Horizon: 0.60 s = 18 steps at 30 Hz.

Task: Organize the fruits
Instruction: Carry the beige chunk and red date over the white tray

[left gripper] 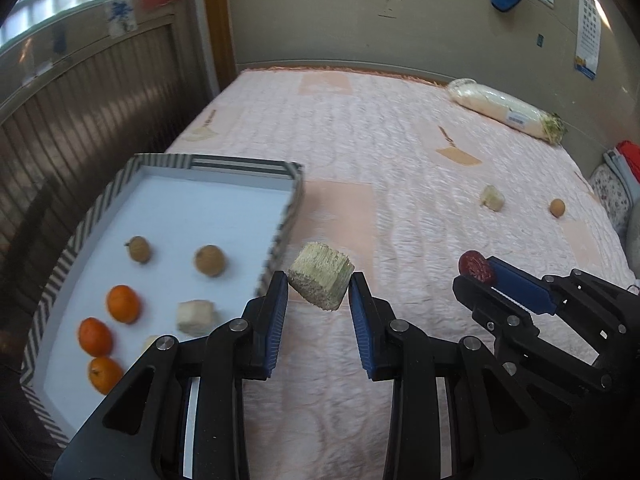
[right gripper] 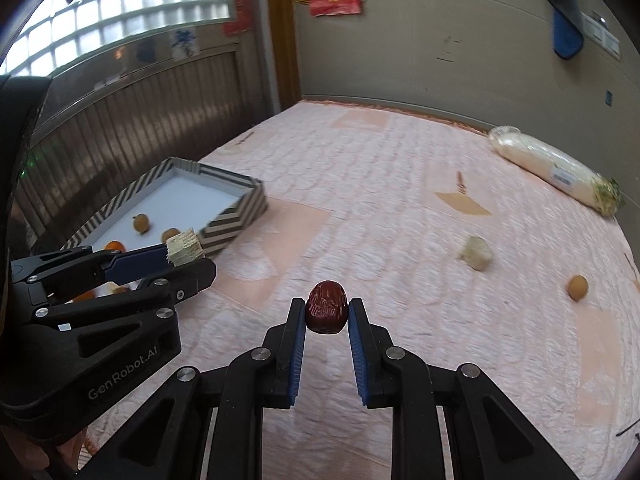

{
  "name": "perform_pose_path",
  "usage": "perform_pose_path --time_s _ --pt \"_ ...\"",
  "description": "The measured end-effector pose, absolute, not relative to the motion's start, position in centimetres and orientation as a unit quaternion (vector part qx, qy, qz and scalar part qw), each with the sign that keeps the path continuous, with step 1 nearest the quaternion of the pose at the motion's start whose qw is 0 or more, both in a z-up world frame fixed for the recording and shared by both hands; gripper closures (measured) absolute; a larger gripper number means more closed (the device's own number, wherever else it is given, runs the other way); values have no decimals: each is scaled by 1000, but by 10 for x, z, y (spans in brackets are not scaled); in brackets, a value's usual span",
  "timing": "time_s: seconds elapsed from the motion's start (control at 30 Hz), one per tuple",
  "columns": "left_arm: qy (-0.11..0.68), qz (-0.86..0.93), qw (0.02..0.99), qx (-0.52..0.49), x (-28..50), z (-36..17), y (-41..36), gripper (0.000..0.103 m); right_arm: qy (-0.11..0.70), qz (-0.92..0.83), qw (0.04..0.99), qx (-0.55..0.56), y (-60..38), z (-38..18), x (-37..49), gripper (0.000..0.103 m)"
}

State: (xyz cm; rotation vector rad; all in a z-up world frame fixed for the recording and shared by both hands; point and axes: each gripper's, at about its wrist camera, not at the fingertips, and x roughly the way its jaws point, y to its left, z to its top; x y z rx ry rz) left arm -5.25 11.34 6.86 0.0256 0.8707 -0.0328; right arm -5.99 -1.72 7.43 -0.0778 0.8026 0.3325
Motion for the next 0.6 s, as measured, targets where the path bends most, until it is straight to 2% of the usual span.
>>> perform_pose_path --time_s 0.6 --pt "407 46 912 -19 -64 82 189 72 371 227 897 -77 61 90 -54 83"
